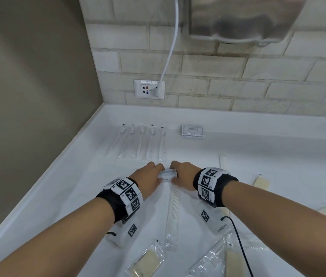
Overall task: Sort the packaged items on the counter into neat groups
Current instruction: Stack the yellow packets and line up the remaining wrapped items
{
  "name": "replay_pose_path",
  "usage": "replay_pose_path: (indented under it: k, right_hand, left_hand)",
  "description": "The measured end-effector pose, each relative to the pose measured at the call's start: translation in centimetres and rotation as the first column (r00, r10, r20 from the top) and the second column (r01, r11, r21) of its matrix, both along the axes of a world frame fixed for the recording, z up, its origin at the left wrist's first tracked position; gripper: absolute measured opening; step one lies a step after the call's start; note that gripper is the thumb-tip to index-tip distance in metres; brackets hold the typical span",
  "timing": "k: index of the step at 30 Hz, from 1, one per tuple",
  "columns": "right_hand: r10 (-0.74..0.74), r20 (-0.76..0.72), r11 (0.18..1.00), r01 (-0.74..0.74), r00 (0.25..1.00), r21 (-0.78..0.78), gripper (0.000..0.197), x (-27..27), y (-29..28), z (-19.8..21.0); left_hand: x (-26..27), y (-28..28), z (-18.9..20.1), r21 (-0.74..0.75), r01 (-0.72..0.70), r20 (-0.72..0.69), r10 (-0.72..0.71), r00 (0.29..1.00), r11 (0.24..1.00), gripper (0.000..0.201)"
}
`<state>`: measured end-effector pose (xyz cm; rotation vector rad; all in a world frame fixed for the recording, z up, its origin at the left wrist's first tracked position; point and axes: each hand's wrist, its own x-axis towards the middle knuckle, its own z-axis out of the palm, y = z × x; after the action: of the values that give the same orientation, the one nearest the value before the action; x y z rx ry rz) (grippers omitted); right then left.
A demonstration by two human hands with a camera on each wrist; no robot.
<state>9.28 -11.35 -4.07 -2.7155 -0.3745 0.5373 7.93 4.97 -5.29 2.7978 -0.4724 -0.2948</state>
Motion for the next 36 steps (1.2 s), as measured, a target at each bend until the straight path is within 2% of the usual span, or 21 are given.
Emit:
replay_pose_path:
  k: [2,3,6,8,12,15,17,19,22,25,27,28,30,31,34,36]
  right_hand:
    - [0.001,0.019,1.0,-0.001,1.0,-0.01,0.008,0.2,-0.1,0.0]
    - [-0.003,0.03,1.0,0.003,1.0,-0.014,0.006,0.4,-0.3,0.1]
    - [0.003,0.051,1.0,-0.002,0.999,-0.03,0.023,1.1,-1.1,0.9]
    - [-0.033,0.055,0.999,0.031,0.998,0.035,0.031,1.9,-2.3,1.7]
    - [-0.201,0.022,0.949,0.189,0.979,0.251,0.023,4.2,-5.5,3.6]
    - [-0.326,-0.008,0.886,0.309,0.945,0.347,0.018,6.4,-7.6,4.5]
    - [-0.396,-0.013,0.846,0.37,0.918,0.384,0.026,7.9,-8.7,4.6]
    - [-0.46,-0.026,0.813,0.433,0.887,0.39,0.033,9.3,-9.4,4.3]
    - [-0.5,-0.044,0.814,0.487,0.865,0.318,0.035,10.9,-9.8,3.2]
    - [-0.492,-0.035,0.842,0.485,0.87,0.236,0.025,11.8,-10.2,2.0]
    - [-0.472,-0.031,0.867,0.47,0.881,0.165,0.018,11.9,-10.5,1.6]
    - [-0.468,-0.029,0.875,0.468,0.883,0.125,0.022,12.0,-10.5,1.3]
    - [-0.484,-0.021,0.872,0.484,0.875,0.074,0.028,12.1,-10.3,1.2]
    - [-0.487,-0.022,0.872,0.487,0.873,0.05,0.028,12.3,-10.2,1.0]
    - [-0.467,-0.021,0.884,0.466,0.884,-0.038,0.017,13.1,-9.7,0.5]
    - [-0.475,-0.013,0.878,0.473,0.88,-0.067,0.021,13.3,-9.5,0.5]
  left_hand:
    - [0.1,0.0,0.1,-0.018,-0.001,-0.011,0.001,1.0,1.0,0.026]
    - [0.3,0.1,0.3,-0.026,-0.003,-0.015,0.002,1.0,1.0,0.025]
    - [1.2,0.1,1.1,-0.096,-0.06,-0.033,0.057,0.998,0.994,0.025]
    - [2.3,-0.3,1.8,-0.212,-0.137,-0.05,0.129,0.99,0.968,0.025]
    - [5.7,-2.9,3.5,-0.393,-0.211,-0.077,0.196,0.978,0.895,0.027]
    - [8.8,-5.4,4.3,-0.443,-0.256,-0.092,0.241,0.966,0.859,0.032]
    - [10.5,-7.0,4.8,-0.445,-0.302,-0.131,0.273,0.953,0.843,0.042]
    - [12.0,-8.3,5.0,-0.393,-0.313,-0.148,0.276,0.95,0.865,0.043]
    - [13.6,-9.7,4.2,-0.301,-0.298,-0.152,0.263,0.953,0.906,0.036]
    - [14.2,-10.9,2.8,-0.228,-0.289,-0.146,0.261,0.954,0.93,0.033]
    - [14.3,-11.6,2.1,-0.185,-0.284,-0.161,0.256,0.953,0.941,0.018]
    - [14.3,-11.8,1.8,-0.162,-0.282,-0.16,0.257,0.953,0.945,0.016]
    - [14.5,-12.1,1.4,-0.127,-0.303,-0.163,0.282,0.946,0.944,0.036]
    - [14.7,-12.1,1.2,-0.123,-0.31,-0.17,0.288,0.942,0.943,0.037]
    - [15.1,-12.1,1.2,-0.115,-0.295,-0.171,0.274,0.946,0.948,0.017]
    - [15.2,-12.1,1.1,-0.132,-0.279,-0.145,0.26,0.955,0.951,0.013]
